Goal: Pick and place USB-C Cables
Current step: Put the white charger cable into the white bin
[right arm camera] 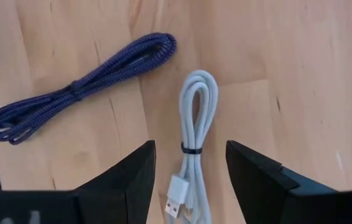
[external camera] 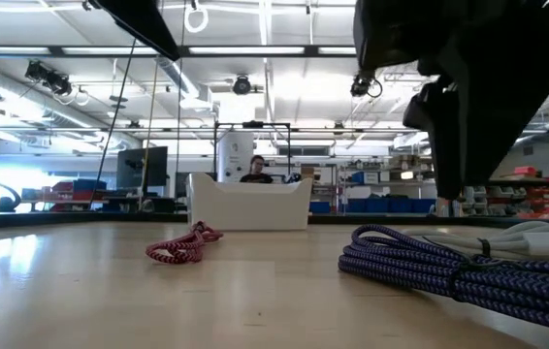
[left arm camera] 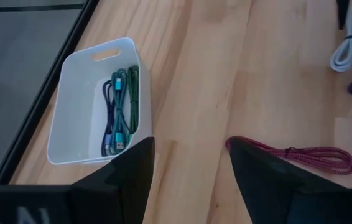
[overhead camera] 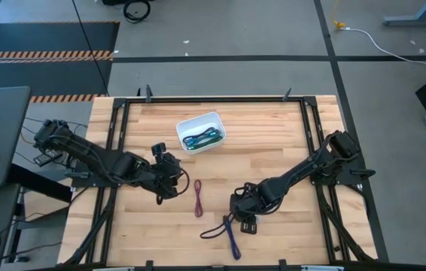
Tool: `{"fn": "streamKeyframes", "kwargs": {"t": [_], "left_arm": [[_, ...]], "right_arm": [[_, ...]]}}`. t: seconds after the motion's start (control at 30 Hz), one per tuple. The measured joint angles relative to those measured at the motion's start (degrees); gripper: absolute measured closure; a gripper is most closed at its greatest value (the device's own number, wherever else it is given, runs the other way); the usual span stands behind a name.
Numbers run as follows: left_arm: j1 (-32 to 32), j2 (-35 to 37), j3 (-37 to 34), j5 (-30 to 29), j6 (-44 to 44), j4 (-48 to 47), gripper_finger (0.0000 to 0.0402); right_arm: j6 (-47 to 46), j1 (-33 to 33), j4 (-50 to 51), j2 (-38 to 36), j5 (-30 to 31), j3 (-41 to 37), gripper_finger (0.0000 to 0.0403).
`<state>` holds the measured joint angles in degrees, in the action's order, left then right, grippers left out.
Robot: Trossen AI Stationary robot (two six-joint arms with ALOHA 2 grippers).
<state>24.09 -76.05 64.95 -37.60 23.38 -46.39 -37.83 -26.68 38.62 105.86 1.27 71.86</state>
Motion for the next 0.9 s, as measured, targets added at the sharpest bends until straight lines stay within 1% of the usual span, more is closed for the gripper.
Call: {"fn": "streamKeyframes", "kwargs": {"t": [0.23,0.53,0.67,0.8,0.9], "left_arm": [[1.5,0.0,0.0,0.0,1.3,-0.2,0.0184],[1.7,0.0,0.0,0.0,1.5,-0.3,0.0184],[1.7,0.0,0.0,0.0,1.5,-0.3,0.0184],[1.7,0.0,0.0,0.0,1.5,-0.3,0.0184],[1.7,0.0,0.0,0.0,1.5,-0.3,0.0184]], "right_arm": [[-1.3,0.0,-0.8,0.0,-0.8,-3.2,0.0201],[-2.7,-0.1,-7.5,0.0,-1.5,-8.1,0.0201],[-3.2,-0.2,-8.4,0.0,-1.7,-9.3,0.0201],[-3.2,-0.3,-9.9,-0.1,-0.2,-10.7,0.0202],[-3.2,-0.3,-10.0,-0.1,1.4,-11.1,0.0211]]}}
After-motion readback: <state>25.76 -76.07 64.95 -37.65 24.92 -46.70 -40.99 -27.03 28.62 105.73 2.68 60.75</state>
